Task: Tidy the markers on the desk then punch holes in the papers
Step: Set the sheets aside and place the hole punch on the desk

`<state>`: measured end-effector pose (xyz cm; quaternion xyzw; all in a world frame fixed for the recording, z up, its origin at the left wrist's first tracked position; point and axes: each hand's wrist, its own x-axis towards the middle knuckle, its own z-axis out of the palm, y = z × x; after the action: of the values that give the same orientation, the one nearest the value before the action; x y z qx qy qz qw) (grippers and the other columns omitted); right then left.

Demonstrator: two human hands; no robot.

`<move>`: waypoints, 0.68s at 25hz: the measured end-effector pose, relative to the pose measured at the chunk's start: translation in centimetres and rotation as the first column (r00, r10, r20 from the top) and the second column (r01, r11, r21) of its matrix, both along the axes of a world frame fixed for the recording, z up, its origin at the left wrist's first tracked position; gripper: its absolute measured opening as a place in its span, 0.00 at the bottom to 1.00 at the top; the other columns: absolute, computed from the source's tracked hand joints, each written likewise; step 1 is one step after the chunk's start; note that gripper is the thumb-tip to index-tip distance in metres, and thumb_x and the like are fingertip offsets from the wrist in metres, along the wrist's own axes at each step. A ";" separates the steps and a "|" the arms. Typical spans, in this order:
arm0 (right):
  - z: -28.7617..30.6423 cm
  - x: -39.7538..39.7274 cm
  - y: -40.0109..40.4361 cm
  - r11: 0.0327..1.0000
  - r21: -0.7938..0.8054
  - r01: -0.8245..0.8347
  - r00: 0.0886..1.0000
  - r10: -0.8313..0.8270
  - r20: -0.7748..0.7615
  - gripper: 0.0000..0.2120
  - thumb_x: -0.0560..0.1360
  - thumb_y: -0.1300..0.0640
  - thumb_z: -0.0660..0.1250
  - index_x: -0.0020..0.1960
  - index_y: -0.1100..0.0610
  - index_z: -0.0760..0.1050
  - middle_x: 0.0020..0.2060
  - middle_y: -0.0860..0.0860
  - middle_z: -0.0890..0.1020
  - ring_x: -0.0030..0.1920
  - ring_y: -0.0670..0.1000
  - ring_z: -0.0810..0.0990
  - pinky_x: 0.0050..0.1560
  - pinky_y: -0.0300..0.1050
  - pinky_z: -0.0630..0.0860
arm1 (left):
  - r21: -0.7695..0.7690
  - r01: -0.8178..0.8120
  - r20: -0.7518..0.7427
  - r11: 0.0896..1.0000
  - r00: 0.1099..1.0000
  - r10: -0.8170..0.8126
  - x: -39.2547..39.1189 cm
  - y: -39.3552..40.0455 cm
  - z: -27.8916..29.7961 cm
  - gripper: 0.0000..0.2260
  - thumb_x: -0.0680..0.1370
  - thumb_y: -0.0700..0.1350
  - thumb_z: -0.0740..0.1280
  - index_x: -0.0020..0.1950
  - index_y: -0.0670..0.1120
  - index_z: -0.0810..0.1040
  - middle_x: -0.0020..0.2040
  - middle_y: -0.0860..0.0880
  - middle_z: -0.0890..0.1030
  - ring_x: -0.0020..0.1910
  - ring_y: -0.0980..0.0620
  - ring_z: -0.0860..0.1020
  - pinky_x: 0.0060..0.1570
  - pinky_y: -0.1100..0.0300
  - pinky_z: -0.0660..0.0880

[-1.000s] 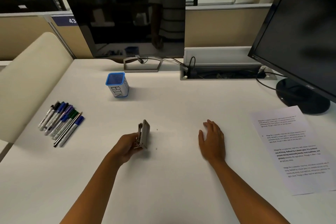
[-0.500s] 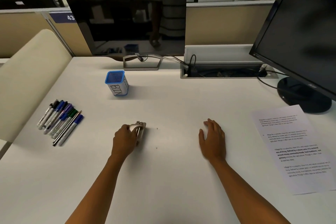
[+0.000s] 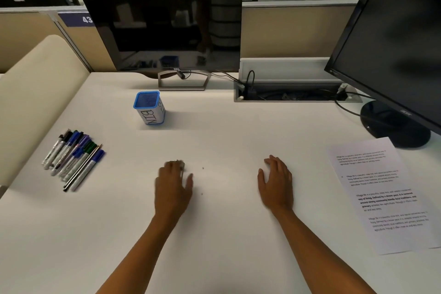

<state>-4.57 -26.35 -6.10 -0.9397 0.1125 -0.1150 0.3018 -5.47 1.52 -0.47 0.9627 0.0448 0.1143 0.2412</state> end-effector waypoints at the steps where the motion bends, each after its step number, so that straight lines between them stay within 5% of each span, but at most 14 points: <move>1: 0.0 0.0 0.0 1.000 -0.003 -0.001 1.000 0.001 0.000 0.17 0.78 0.51 0.62 0.66 0.53 0.72 0.70 0.48 0.72 0.72 0.50 0.67 0.73 0.50 0.65 | -0.073 0.154 -0.018 0.985 0.988 -0.155 -0.9 -0.5 -0.5 0.15 0.75 0.47 0.72 0.60 0.45 0.78 0.57 0.49 0.76 0.57 0.49 0.75 0.54 0.54 0.75; 3: 0.0 0.0 0.0 1.000 -0.004 -0.006 1.000 0.006 -0.003 0.17 0.79 0.51 0.62 0.66 0.53 0.72 0.70 0.49 0.72 0.72 0.50 0.67 0.73 0.50 0.65 | -0.198 0.332 -0.140 0.922 0.922 -0.362 -1.9 -0.6 -1.7 0.14 0.74 0.49 0.74 0.59 0.48 0.79 0.55 0.54 0.75 0.51 0.58 0.75 0.53 0.62 0.75; 7: -0.2 0.1 -0.1 1.000 -0.005 -0.005 1.000 0.005 -0.006 0.17 0.79 0.51 0.62 0.67 0.53 0.72 0.70 0.48 0.72 0.71 0.50 0.68 0.72 0.50 0.65 | -0.285 0.321 -0.200 0.903 0.902 -0.383 -1.7 0.3 -2.7 0.14 0.73 0.47 0.76 0.57 0.47 0.81 0.53 0.54 0.73 0.45 0.62 0.74 0.47 0.76 0.69; 17: -0.3 0.1 -0.1 1.000 -0.027 -0.013 1.000 0.013 0.006 0.17 0.79 0.51 0.62 0.66 0.53 0.72 0.69 0.49 0.73 0.70 0.51 0.69 0.71 0.50 0.66 | -0.329 0.215 -0.195 0.919 0.937 -0.289 -1.1 0.2 -2.4 0.02 0.74 0.41 0.75 0.46 0.45 0.86 0.44 0.54 0.75 0.40 0.62 0.75 0.39 0.72 0.69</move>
<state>-4.47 -26.45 -6.42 -0.9441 0.1037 -0.1175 0.2901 -6.57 1.73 -2.82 0.9185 -0.0345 -0.0430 0.3916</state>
